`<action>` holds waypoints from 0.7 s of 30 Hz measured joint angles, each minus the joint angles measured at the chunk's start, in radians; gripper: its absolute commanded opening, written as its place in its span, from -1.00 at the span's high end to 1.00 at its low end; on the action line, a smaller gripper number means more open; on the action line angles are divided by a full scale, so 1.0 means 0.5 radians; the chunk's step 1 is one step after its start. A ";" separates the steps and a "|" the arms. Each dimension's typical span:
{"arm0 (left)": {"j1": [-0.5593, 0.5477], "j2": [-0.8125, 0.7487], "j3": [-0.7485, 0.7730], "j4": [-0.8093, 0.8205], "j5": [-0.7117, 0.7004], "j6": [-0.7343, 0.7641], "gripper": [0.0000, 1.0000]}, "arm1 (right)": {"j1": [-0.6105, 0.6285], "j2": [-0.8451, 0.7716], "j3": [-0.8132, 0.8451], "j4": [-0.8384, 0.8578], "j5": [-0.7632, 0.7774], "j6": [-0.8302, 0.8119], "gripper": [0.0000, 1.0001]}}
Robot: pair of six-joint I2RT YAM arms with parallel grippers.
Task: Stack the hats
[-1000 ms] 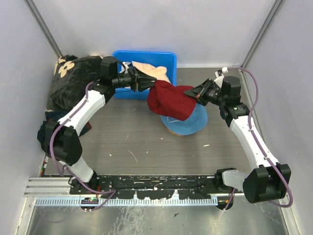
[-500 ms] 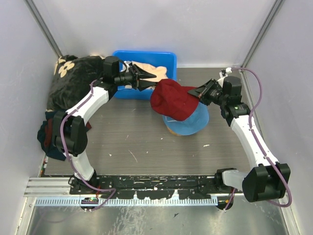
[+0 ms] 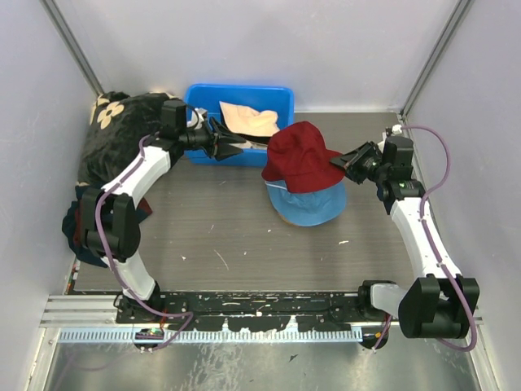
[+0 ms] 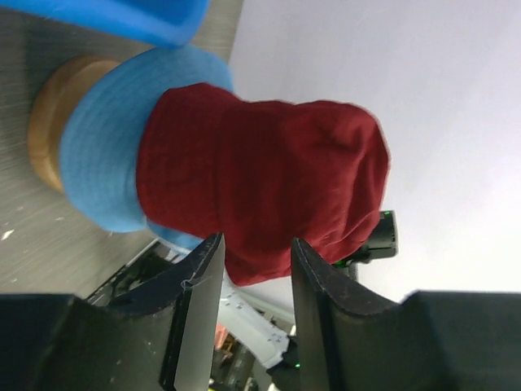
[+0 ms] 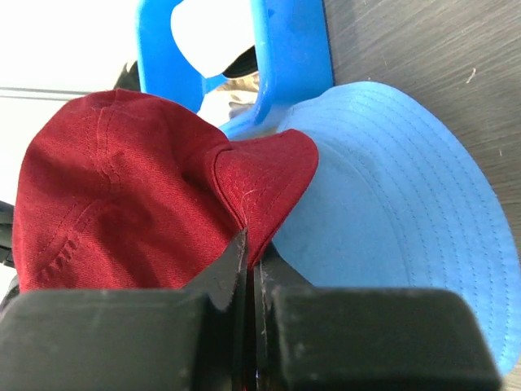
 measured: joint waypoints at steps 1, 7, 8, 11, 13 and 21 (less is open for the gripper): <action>-0.001 -0.015 -0.022 -0.031 -0.001 0.047 0.17 | 0.000 -0.005 -0.005 -0.014 -0.002 -0.020 0.98; -0.041 -0.101 -0.175 -0.164 -0.024 0.306 0.21 | 0.000 -0.053 -0.006 -0.072 -0.019 -0.141 0.98; -0.064 -0.106 -0.186 -0.188 -0.040 0.352 0.19 | 0.000 -0.060 -0.008 -0.075 -0.021 -0.154 0.98; -0.166 -0.117 -0.220 -0.246 -0.093 0.470 0.14 | 0.000 -0.060 -0.008 -0.079 -0.027 -0.175 0.98; -0.221 -0.146 -0.292 -0.247 -0.127 0.501 0.05 | 0.000 -0.060 -0.008 -0.085 -0.034 -0.182 0.98; -0.242 -0.486 -0.915 0.147 -0.439 0.241 -0.07 | 0.000 -0.060 -0.004 -0.085 -0.042 -0.170 0.98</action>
